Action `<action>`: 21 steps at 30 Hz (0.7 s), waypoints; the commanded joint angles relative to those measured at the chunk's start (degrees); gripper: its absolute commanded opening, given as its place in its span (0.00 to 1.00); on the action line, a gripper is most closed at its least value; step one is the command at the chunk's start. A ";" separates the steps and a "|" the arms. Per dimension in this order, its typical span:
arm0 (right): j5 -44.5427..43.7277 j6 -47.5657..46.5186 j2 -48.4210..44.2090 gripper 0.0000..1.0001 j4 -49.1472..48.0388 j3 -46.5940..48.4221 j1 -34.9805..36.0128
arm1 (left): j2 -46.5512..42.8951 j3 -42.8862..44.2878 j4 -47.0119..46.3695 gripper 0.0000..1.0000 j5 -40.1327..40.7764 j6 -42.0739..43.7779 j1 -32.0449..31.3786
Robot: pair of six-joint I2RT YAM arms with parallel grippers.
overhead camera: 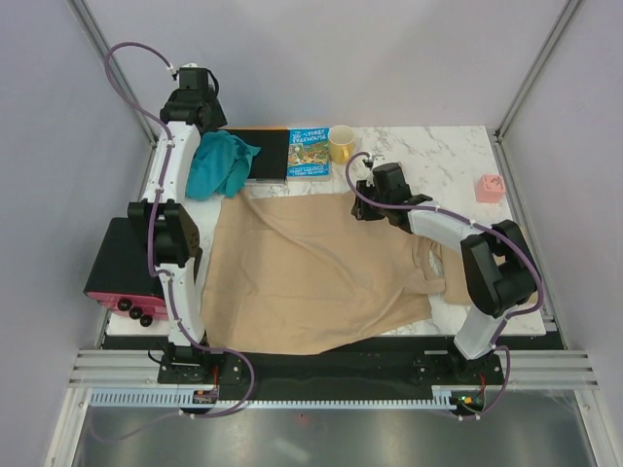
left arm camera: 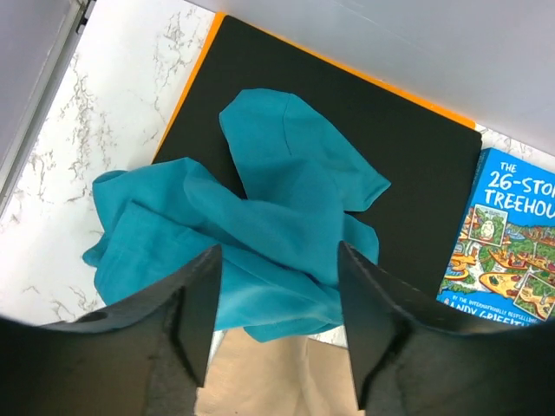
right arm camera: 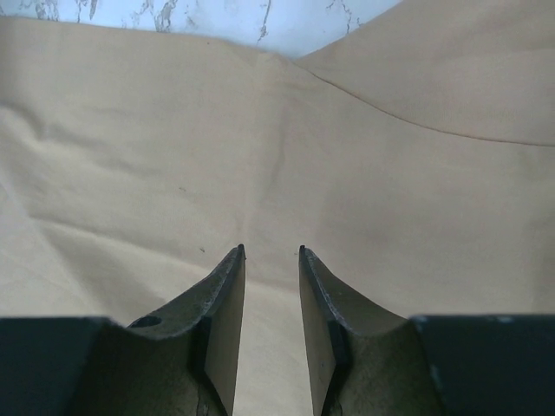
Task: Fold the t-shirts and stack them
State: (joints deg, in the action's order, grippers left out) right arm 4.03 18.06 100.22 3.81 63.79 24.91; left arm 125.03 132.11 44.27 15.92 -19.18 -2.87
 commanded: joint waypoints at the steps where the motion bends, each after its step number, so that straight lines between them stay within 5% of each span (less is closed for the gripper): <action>1: -2.80 0.30 0.15 0.39 -1.70 1.51 0.23 | -5.23 0.69 -1.47 0.66 -0.80 -0.42 0.15; 7: -3.68 0.04 2.86 0.39 -2.15 2.48 0.41 | -11.38 -4.57 -1.12 0.63 -5.90 -0.33 -1.86; 10: -5.43 -0.66 5.94 0.39 -1.88 4.06 1.02 | -16.48 -14.14 -1.03 0.49 -6.34 -0.51 -5.11; 15: -6.93 -1.63 10.95 0.38 -0.91 7.84 2.51 | -20.88 -28.39 -2.08 0.02 -7.48 -3.40 -9.16; 21: -7.11 -1.63 10.70 0.38 -1.18 7.93 2.95 | -18.08 -29.38 -4.28 0.02 -5.73 -3.15 -9.61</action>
State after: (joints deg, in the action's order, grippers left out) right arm -1.58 17.15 111.85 3.97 69.25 27.64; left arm 105.36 101.49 42.48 9.13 -21.17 -13.65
